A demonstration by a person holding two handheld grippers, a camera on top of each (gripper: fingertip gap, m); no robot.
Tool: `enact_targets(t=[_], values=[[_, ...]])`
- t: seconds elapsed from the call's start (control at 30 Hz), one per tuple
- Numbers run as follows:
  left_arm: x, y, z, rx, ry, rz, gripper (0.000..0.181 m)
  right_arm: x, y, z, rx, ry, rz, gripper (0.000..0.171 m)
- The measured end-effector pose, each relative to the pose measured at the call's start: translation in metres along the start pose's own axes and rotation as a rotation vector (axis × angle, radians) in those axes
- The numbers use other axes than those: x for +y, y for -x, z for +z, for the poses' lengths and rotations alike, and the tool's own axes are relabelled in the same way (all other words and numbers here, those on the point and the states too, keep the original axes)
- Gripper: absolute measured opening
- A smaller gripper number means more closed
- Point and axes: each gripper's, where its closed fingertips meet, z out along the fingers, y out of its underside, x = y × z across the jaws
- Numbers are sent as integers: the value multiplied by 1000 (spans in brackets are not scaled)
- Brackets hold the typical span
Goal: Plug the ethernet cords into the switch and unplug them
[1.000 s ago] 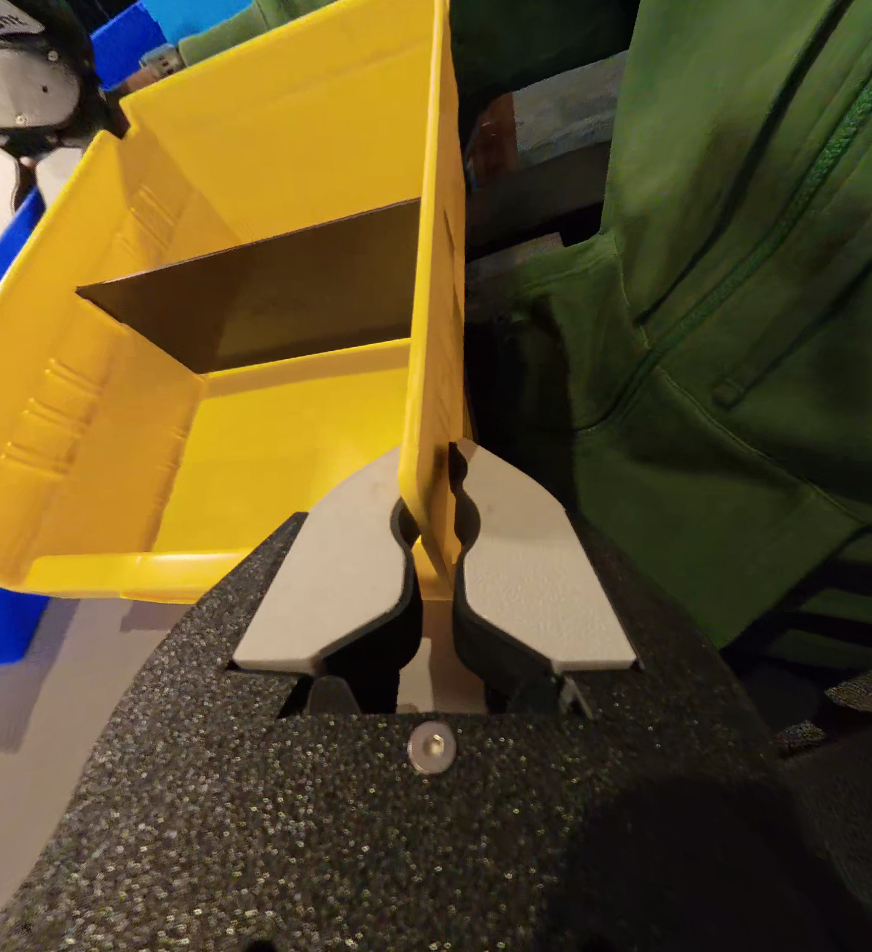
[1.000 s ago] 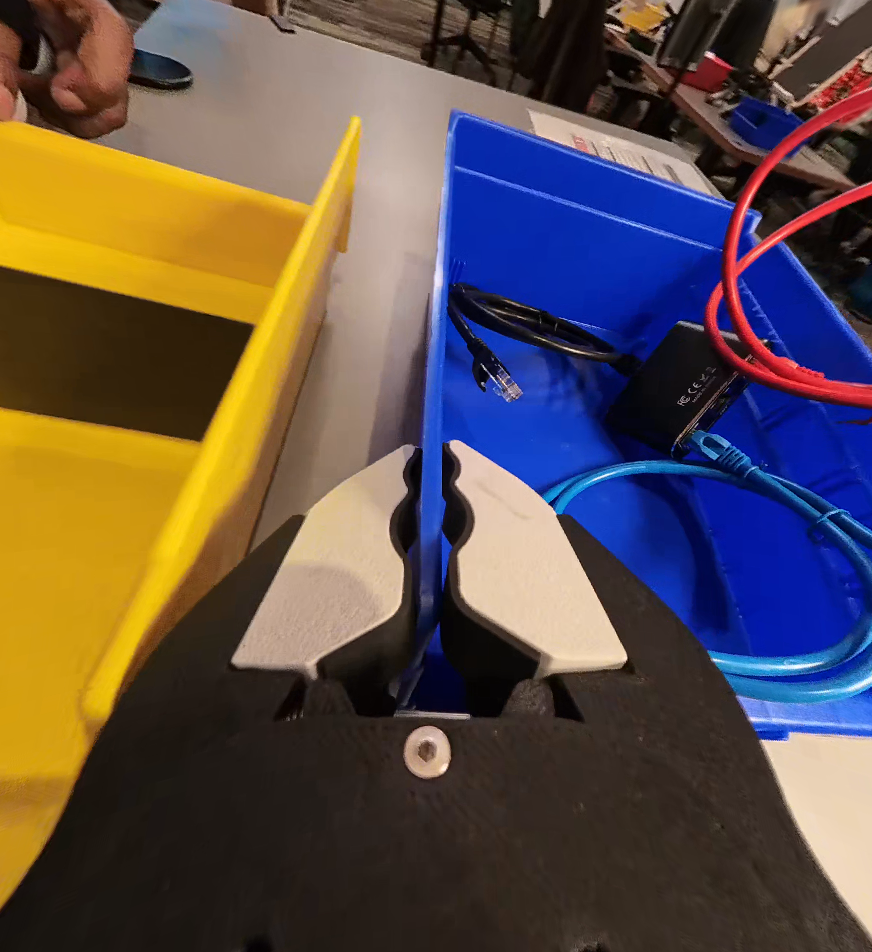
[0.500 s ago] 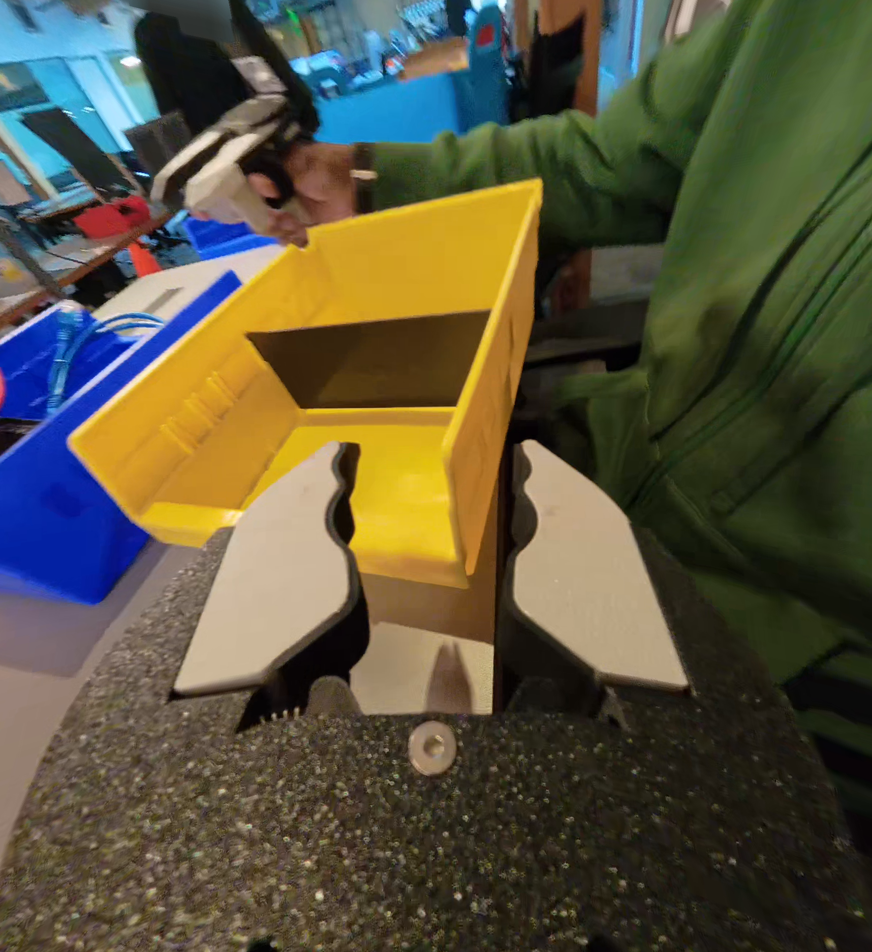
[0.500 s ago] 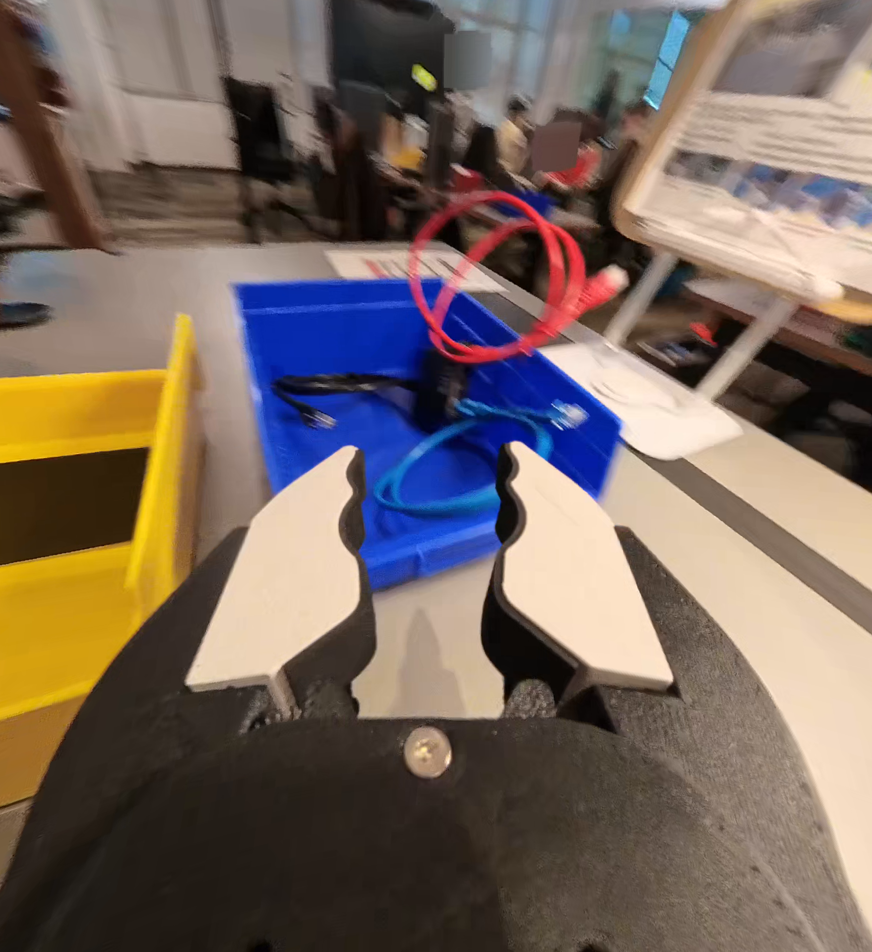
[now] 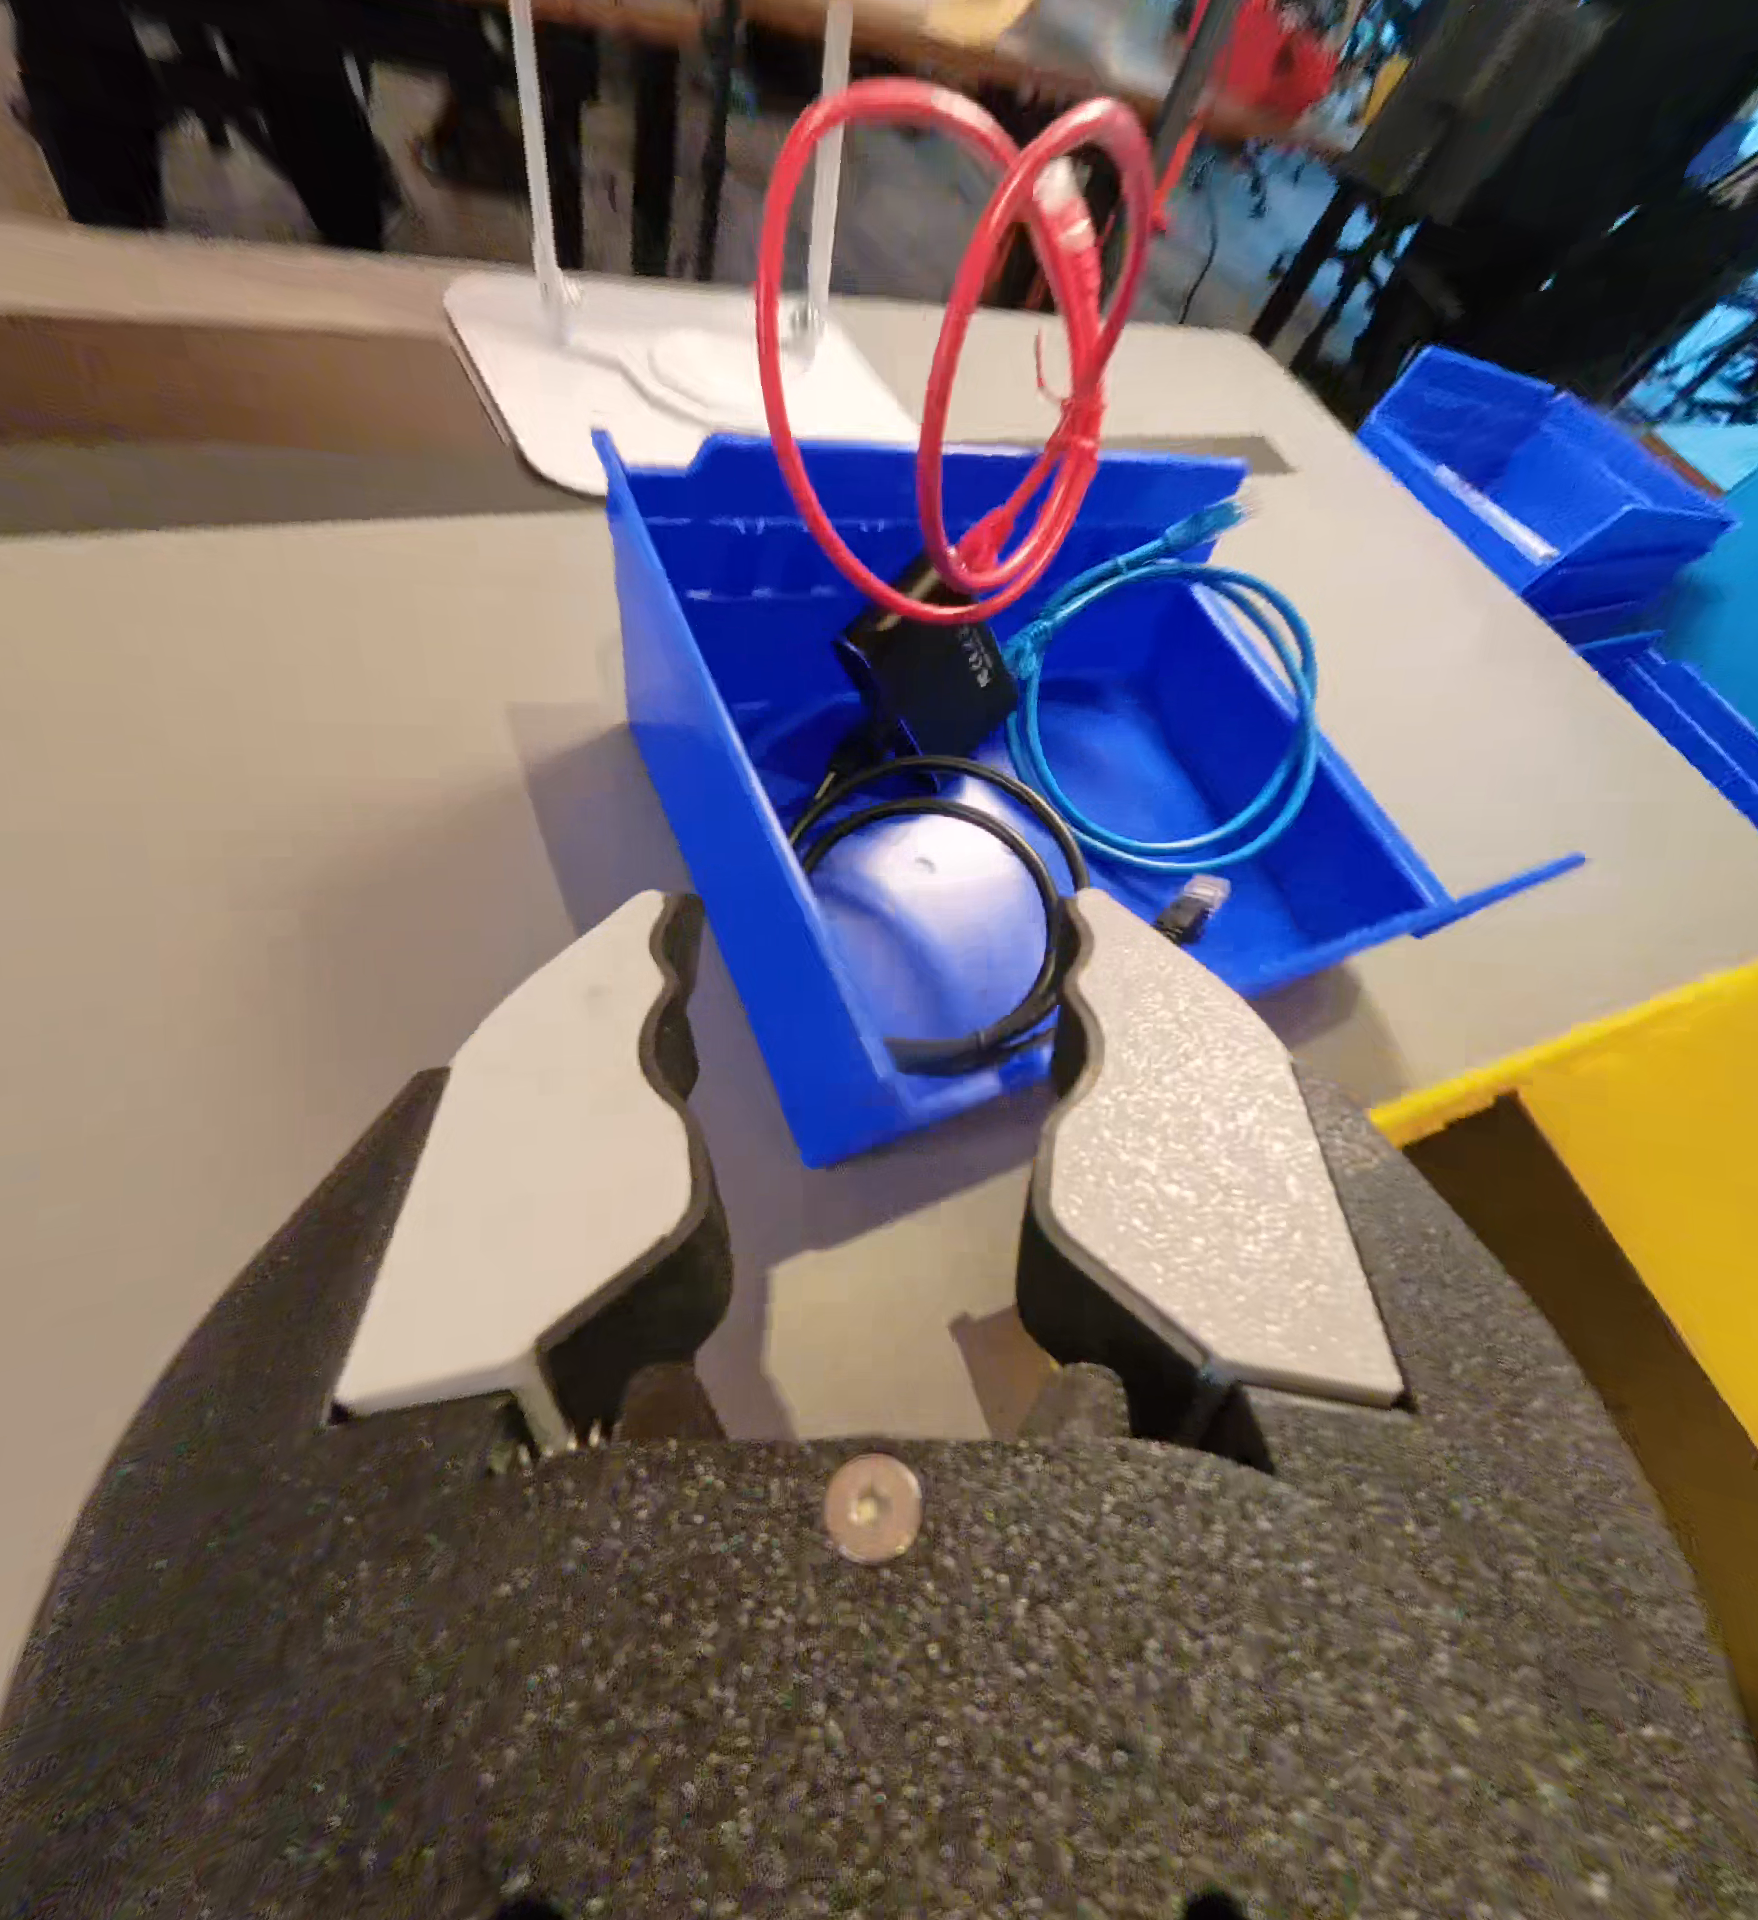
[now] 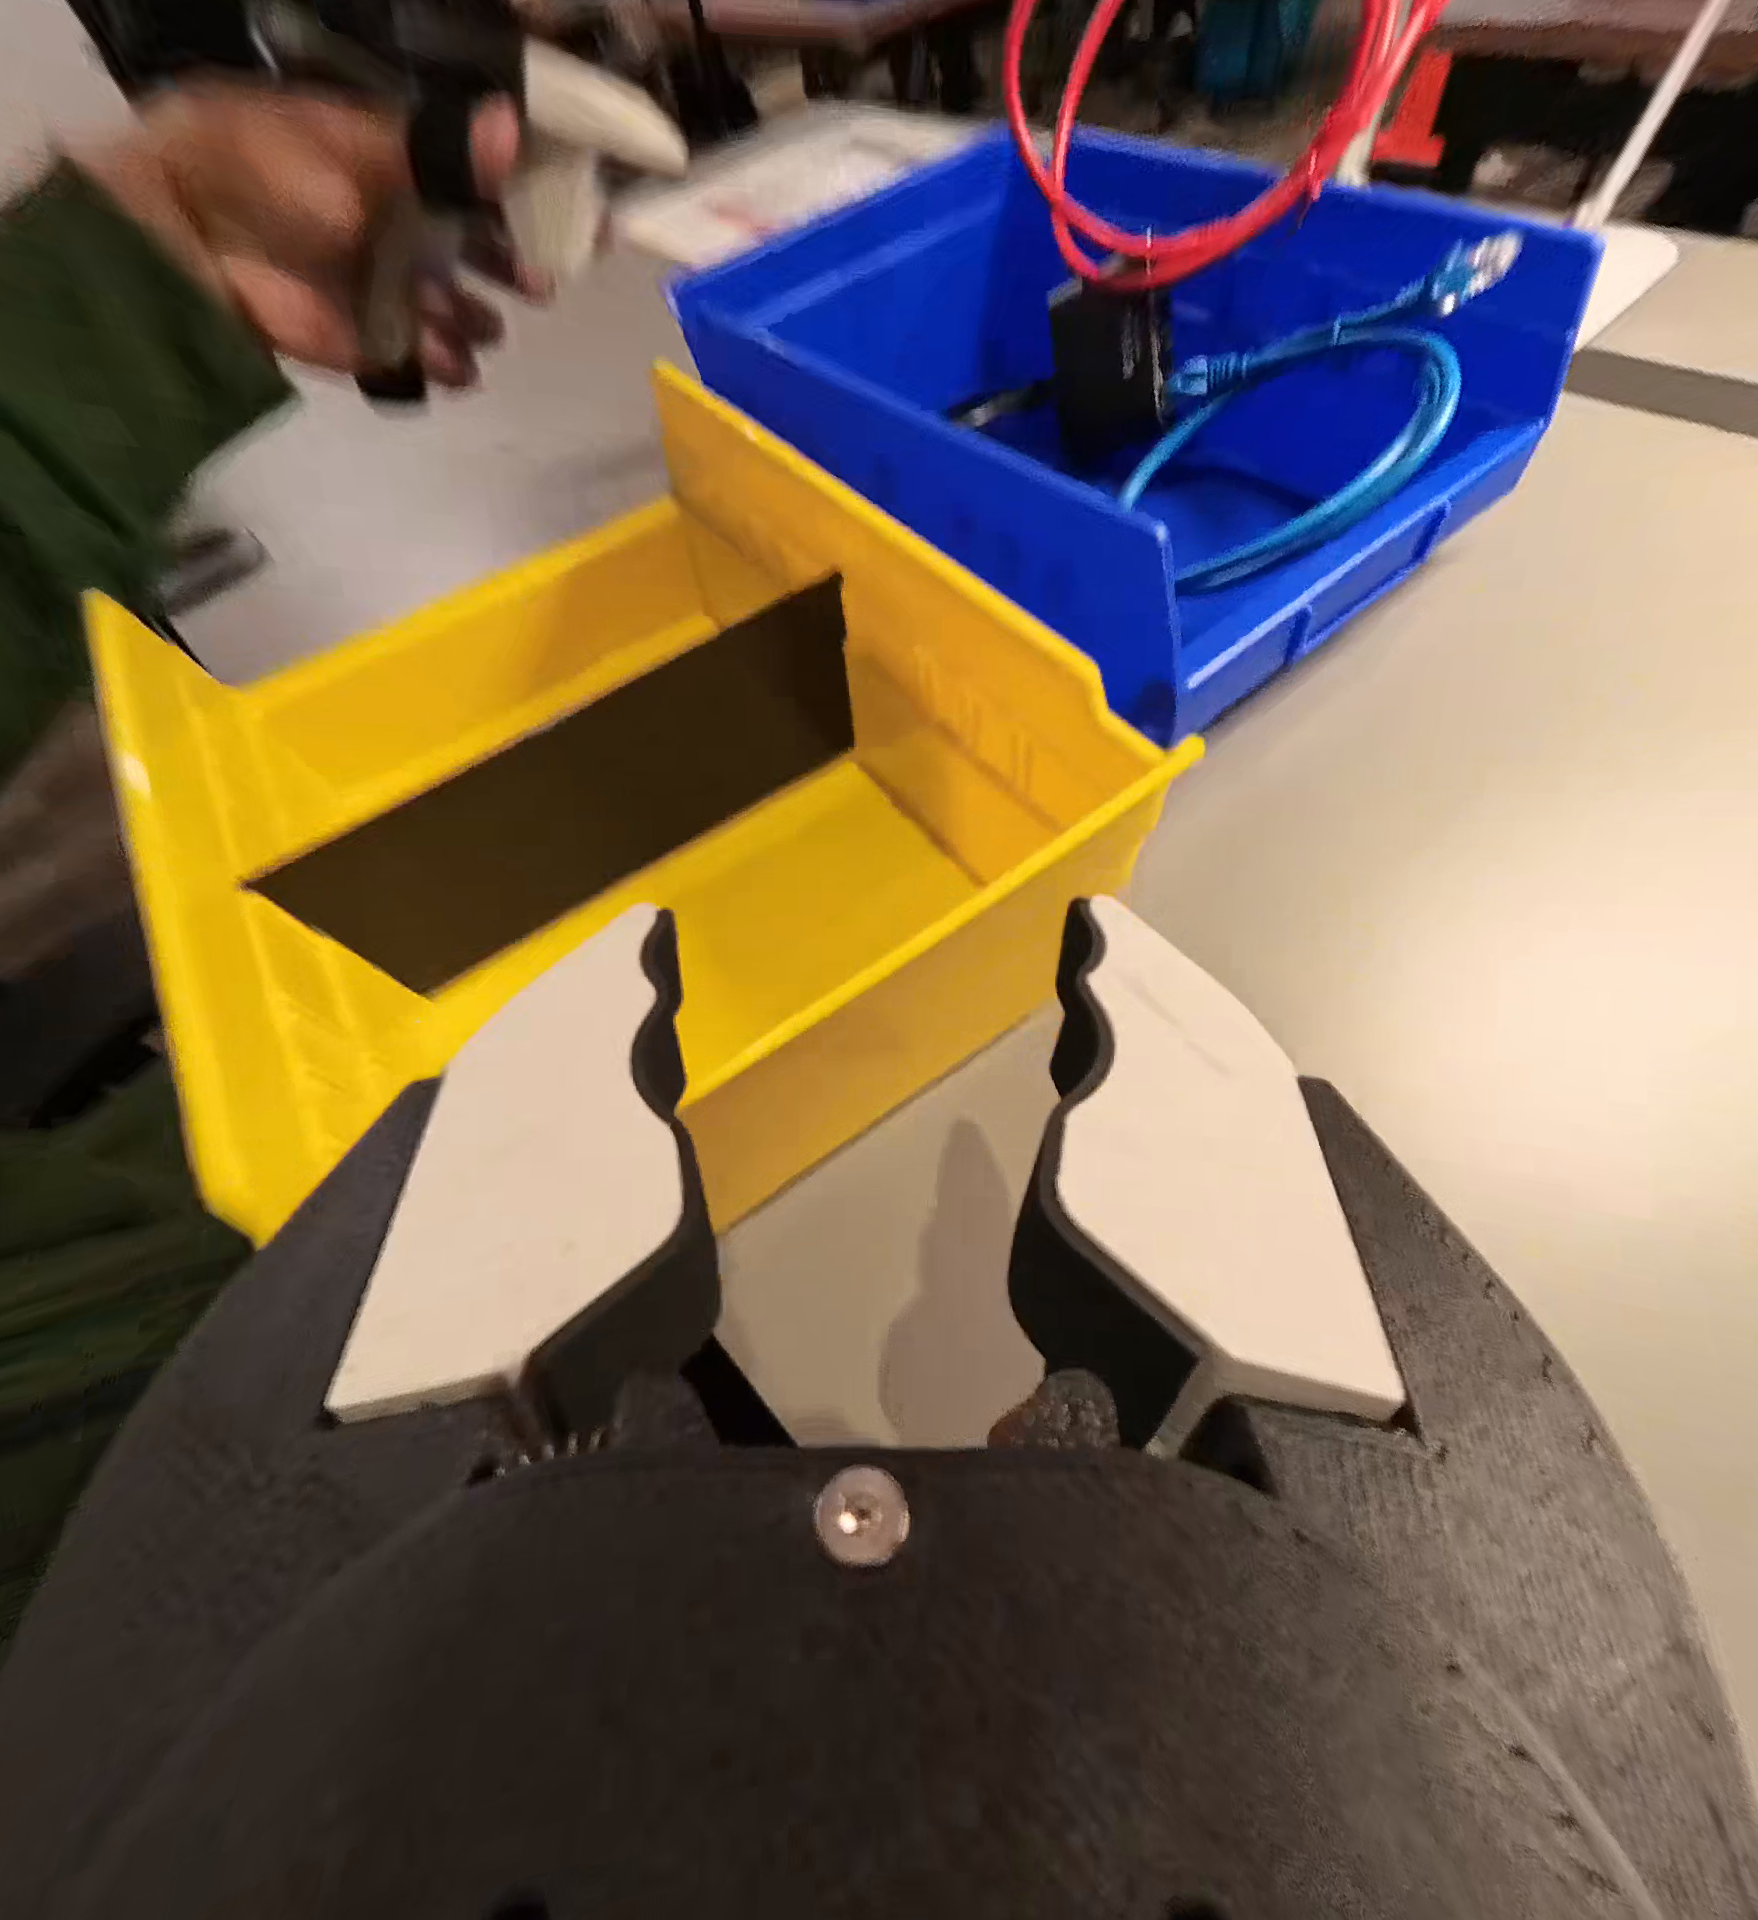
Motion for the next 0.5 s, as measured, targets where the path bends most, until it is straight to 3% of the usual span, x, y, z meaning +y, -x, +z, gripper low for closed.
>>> enact_targets(t=[0.07, 0.17, 0.2, 0.27, 0.5], values=[[8, -1, 25, 15, 104, -37, 62, 13, -5, 9, 19, 90, -45, 62], [26, 8, 44, -37, 241, 6, 38, 17, -11, 15, -13, 145, -122, 41], [24, 9, 45, -34, 228, 1, 34, 15, -15, 16, -23, 155, -146, 32], [13, 21, 39, -47, 157, -30, 7, 13, -33, 16, 18, 183, -191, 25], [11, 84, -4, -83, 81, 21, 6, 2, -108, 11, 89, 312, -334, 15]])
